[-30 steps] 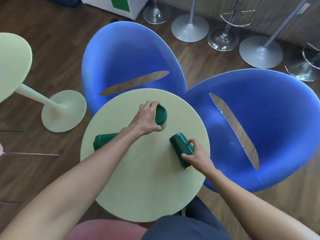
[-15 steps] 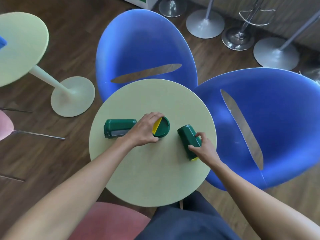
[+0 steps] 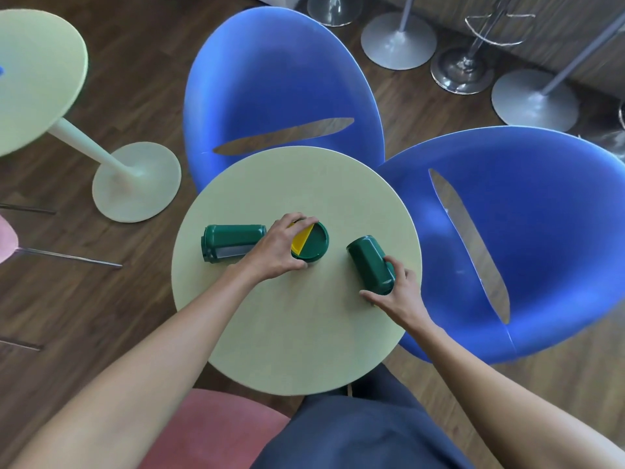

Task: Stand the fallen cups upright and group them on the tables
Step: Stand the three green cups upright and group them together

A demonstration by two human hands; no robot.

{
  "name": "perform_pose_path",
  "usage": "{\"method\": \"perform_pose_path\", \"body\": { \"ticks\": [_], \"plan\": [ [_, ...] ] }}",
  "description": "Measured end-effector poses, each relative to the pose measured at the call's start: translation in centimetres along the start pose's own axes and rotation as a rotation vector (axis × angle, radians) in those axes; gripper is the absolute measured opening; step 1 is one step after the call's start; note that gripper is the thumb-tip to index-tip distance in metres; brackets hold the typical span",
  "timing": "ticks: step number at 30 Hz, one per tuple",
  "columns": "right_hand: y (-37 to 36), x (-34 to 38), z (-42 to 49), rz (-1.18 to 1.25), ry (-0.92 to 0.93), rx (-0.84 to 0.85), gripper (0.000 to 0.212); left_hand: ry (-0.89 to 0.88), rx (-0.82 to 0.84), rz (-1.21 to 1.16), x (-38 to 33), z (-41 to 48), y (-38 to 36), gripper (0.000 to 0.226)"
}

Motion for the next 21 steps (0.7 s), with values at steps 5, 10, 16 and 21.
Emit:
{"method": "perform_pose_path", "body": {
  "ticks": [5,10,16,21],
  "plan": [
    [-0.3,-0.4,-0.9,0.014,0.03,-0.044,0.092,-0.006,-0.018,-0.014,0.0,0.0,-0.1,0.093],
    [0.4,1.3,-1.7,-0.006,0.089,-0.177,0.087,0.002,-0.033,-0.034,-0.2,-0.2,-0.2,0.093],
    [0.9,4.8,-1.0,0.028,0.176,-0.261,0.085,0.06,-0.046,-0.112,-0.3,-0.6,0.0,0.093],
    [0.5,7.1,0.1,-0.059,0.276,-0.231,0.082,0.069,-0.035,-0.123,-0.3,-0.6,0.0,0.093]
  ]
}}
Point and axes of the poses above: each hand's wrist, its own z-axis towards the middle knuckle, its own y-axis out of the back of the hand, x = y × z, the point moved 1 cm from there along z, towards the middle knuckle, and after that the axes turned 13 degrees about -x, right-handed, at the moved point
